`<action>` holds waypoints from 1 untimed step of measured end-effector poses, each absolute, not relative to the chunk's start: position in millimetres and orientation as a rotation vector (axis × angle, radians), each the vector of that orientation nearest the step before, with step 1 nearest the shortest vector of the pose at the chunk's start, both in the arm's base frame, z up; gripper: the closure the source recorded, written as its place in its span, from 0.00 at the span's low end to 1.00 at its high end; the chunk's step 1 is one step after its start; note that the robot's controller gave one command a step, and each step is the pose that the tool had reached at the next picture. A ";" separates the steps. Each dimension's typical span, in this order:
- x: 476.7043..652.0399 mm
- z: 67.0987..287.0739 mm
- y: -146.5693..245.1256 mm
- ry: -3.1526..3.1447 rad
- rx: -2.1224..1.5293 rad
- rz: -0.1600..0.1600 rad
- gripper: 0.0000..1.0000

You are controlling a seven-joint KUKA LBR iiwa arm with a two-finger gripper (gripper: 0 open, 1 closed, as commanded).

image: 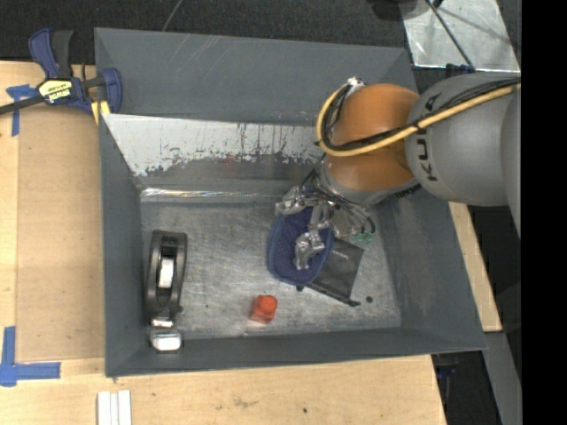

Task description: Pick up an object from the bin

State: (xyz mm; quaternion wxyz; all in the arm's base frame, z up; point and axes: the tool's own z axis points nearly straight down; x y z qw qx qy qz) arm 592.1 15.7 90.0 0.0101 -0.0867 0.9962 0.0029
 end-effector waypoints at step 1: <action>593.3 271.0 12.8 3.106 -0.376 -0.002 1.00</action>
Offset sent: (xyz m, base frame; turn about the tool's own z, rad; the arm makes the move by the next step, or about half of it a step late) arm -0.0011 -0.0029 0.1750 -0.0687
